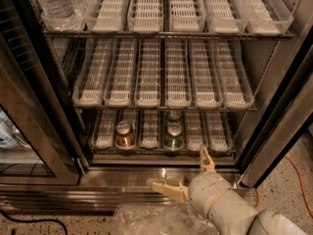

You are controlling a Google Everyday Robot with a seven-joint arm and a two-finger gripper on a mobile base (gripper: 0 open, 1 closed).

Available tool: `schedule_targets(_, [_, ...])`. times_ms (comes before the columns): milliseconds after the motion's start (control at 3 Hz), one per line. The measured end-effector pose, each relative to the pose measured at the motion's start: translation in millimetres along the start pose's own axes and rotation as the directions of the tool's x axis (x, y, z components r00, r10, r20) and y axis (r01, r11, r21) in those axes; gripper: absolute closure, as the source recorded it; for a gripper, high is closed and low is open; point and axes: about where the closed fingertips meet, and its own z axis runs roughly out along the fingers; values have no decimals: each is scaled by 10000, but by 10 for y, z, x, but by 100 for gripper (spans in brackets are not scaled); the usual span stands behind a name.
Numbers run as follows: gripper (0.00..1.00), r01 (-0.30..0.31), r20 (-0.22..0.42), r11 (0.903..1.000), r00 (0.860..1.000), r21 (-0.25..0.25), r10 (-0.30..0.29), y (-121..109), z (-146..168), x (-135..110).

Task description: Pick green can from bottom shelf of fridge

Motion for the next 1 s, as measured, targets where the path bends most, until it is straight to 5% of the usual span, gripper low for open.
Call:
schedule_targets(667, [0,1650,-3,9862,9863,108,-1650,-238,224,308])
schedule_targets(1000, [0,1874,269,9822,9820,-110,-1871,-357,385,470])
